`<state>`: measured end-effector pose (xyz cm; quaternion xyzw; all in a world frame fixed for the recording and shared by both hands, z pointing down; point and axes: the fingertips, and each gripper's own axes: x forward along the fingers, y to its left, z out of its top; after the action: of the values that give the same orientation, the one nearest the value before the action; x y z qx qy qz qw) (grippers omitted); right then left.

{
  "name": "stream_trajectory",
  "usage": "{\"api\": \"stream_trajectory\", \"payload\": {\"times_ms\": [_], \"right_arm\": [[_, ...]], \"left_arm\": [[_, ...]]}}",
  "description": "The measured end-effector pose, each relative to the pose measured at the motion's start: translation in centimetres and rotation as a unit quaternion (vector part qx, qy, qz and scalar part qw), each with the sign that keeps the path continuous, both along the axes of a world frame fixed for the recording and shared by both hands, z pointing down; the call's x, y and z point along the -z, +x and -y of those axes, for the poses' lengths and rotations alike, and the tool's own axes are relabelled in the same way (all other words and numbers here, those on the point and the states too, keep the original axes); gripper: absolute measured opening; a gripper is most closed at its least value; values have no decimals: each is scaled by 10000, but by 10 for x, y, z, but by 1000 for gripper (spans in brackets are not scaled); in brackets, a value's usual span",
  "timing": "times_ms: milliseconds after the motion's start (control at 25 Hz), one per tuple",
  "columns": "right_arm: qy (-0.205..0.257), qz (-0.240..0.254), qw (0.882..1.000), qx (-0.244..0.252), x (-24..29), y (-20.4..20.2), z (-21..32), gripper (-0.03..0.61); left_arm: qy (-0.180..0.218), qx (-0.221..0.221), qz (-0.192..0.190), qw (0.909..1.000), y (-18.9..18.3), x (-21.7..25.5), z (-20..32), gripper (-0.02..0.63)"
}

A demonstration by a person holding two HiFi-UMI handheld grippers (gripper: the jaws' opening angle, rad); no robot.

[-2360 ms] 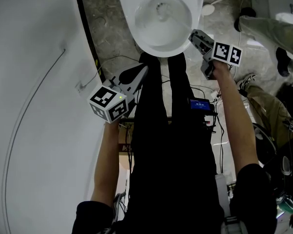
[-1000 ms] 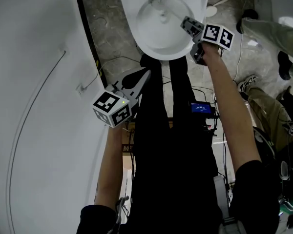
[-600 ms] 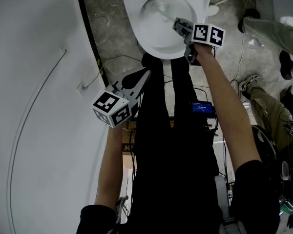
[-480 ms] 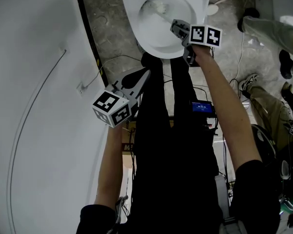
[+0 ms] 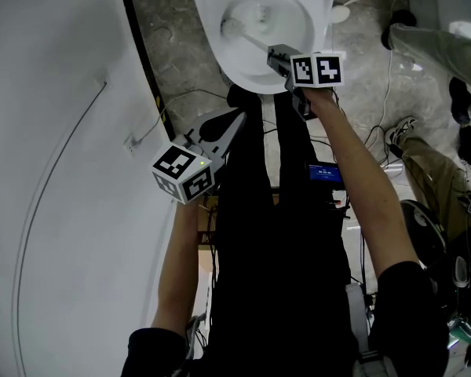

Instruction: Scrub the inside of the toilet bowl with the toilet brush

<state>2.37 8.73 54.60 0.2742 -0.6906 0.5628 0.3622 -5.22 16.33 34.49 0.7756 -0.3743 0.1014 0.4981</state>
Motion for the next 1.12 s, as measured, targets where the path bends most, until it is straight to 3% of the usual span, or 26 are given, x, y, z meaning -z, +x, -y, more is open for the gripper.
{"api": "stream_trajectory", "payload": {"times_ms": [240,400,600,1120], "right_arm": [[173,-157,9965,799,-2,8,-20,161],[342,-284,9856,1633,-2,18,-35,161],[356,-399,9717,2299,-1,34,-54,161],[135,-571,9456,3199,7,82,-72,161]], "left_arm": [[13,-66,-14,10000,6,0,1,9],[7,-36,-25,10000,7,0,0,9],[-3,-61,-38,10000,10,-2,-1,9],[-2,-354,-96,9993,18,-5,11,9]]}}
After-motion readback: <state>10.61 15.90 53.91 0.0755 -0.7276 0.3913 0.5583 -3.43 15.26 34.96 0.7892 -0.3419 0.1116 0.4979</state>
